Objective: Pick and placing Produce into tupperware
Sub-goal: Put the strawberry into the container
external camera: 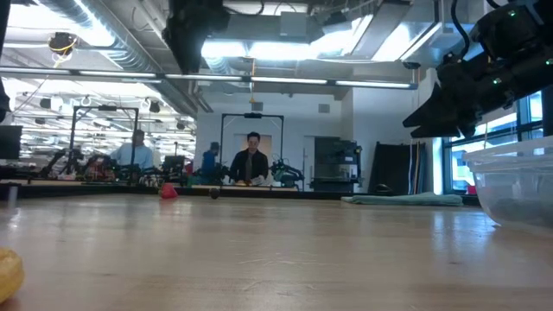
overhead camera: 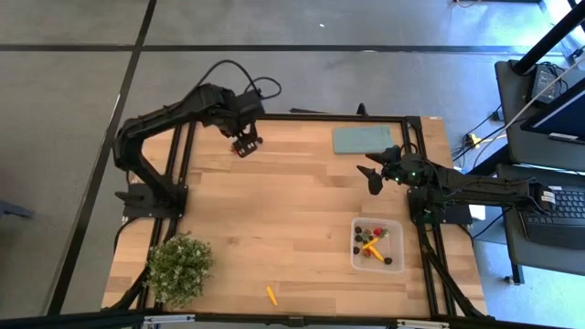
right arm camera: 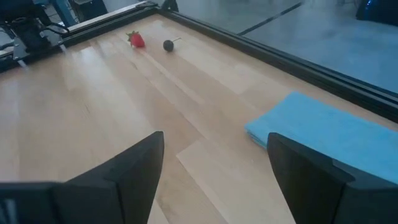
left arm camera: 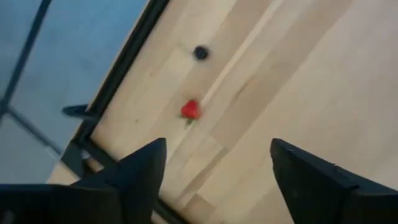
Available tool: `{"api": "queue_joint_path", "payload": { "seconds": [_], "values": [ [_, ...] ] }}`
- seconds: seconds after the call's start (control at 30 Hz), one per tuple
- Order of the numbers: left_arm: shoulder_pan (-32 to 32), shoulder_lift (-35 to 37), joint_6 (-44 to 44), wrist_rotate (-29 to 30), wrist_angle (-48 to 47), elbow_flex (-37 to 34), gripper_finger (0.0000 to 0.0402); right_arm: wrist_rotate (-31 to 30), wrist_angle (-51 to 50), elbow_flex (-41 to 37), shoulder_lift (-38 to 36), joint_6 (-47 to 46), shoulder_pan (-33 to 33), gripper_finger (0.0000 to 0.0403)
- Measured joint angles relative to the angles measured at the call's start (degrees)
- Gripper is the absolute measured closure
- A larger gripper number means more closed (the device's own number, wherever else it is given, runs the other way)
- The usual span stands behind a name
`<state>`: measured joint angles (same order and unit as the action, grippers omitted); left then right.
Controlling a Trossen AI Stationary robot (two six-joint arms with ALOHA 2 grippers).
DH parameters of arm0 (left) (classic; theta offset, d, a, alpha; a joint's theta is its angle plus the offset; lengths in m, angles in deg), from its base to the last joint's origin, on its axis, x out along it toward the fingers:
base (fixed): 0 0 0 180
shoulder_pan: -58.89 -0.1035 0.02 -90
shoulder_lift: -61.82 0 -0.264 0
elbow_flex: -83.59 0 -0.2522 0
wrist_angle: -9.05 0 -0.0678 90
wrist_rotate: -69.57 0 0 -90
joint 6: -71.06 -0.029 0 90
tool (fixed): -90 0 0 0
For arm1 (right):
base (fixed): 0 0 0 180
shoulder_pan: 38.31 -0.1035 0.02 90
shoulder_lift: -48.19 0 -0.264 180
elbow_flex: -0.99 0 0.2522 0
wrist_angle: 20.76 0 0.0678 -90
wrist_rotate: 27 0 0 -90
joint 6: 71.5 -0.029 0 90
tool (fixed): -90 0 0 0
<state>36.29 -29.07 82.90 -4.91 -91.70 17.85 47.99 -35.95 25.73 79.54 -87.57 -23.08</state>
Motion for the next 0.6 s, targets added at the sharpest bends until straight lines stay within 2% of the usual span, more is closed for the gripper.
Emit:
{"api": "queue_joint_path", "payload": {
  "seconds": [0.13, 0.3, 0.4, 0.6],
  "values": [
    [-0.12, -0.02, -0.4, -0.63, 0.03, -3.44, 0.0107, 0.0, 0.02, 0.01, 0.0, -0.12, -0.01, 0.0116],
    [-1.96, -0.02, 0.26, -1.48, 3.71, -10.43, 0.0109, 0.0, 0.03, 0.01, 0.0, 0.02, -0.01, 0.0116],
    [-3.65, -0.02, 1.67, -1.22, 9.48, -16.15, 0.0113, 0.0, 0.1, 0.01, 0.0, 0.02, -0.02, 0.0116],
    [-6.75, -0.02, 4.4, -2.53, 26.96, -27.67, 0.0115, 0.0, 0.44, 0.0, 0.0, 0.02, 0.0, 0.0116]
  ]
}}
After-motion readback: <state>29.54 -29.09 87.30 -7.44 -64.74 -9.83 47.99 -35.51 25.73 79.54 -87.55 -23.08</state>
